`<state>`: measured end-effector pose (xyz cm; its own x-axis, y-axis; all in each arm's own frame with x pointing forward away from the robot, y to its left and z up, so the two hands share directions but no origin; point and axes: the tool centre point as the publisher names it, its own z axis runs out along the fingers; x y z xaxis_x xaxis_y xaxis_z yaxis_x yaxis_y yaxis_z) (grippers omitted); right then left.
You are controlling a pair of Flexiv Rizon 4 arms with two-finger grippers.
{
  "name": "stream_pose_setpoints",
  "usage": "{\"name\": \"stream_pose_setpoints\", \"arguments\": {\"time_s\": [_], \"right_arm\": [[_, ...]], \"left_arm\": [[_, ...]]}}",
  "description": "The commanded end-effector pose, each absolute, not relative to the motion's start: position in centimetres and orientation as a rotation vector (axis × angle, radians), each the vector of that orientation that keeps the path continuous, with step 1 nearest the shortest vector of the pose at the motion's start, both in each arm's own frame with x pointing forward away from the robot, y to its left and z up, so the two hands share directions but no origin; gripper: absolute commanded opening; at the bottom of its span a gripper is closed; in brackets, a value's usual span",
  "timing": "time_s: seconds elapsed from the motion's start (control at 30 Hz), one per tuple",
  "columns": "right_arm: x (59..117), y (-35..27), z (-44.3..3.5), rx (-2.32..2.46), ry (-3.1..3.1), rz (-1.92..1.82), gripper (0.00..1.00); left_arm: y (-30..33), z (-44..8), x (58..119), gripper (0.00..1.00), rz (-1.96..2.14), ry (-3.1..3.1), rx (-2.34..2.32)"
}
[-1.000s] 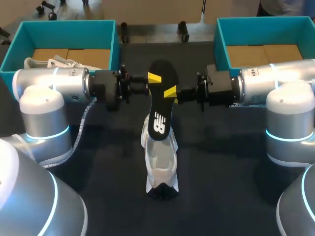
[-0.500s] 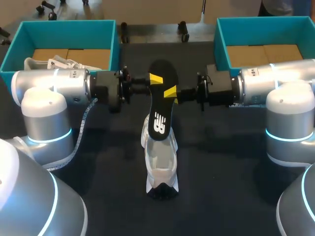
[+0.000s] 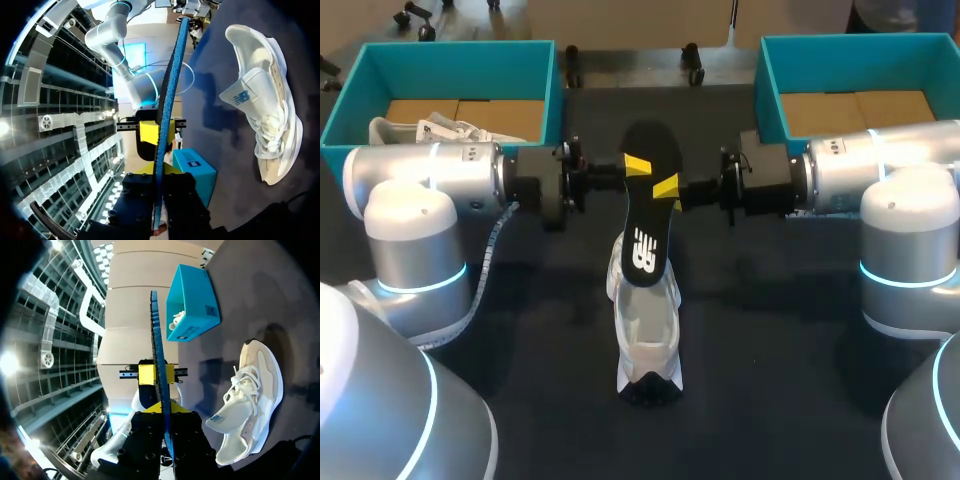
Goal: Take the shoe out of the shoebox, open the shoe tongue, remove and reinsert the insole, then place the shoe into the shoebox
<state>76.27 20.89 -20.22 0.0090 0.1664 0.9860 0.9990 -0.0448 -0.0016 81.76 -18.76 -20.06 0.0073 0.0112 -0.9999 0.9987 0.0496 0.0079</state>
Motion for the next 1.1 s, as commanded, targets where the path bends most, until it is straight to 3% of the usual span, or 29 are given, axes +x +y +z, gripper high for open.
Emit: {"name": "stream_pose_setpoints", "arguments": {"time_s": [0.03, 0.73, 0.9, 0.97, 1.1], "right_arm": [[76.19, 21.03, -20.2, -1.372, -1.307, -1.153, 0.0], [76.19, 21.03, -20.2, -1.372, -1.307, -1.153, 0.0], [76.19, 21.03, -20.2, -1.372, -1.307, -1.153, 0.0], [76.19, 21.03, -20.2, -1.372, -1.307, -1.153, 0.0], [76.19, 21.03, -20.2, -1.372, -1.307, -1.153, 0.0]], "left_arm": [[-18.91, -20.17, 81.75, 0.12, -1.161, 1.231, 1.186], [-18.97, -20.47, 81.8, 0.14, -1.158, 1.239, 1.196], [-19.01, -20.73, 81.85, 0.09, -1.16, 1.244, 1.197], [-19.02, -20.76, 81.85, 0.0, -1.16, 1.245, 1.197], [-19.03, -20.8, 81.85, 0.0, -1.161, 1.242, 1.196]]}}
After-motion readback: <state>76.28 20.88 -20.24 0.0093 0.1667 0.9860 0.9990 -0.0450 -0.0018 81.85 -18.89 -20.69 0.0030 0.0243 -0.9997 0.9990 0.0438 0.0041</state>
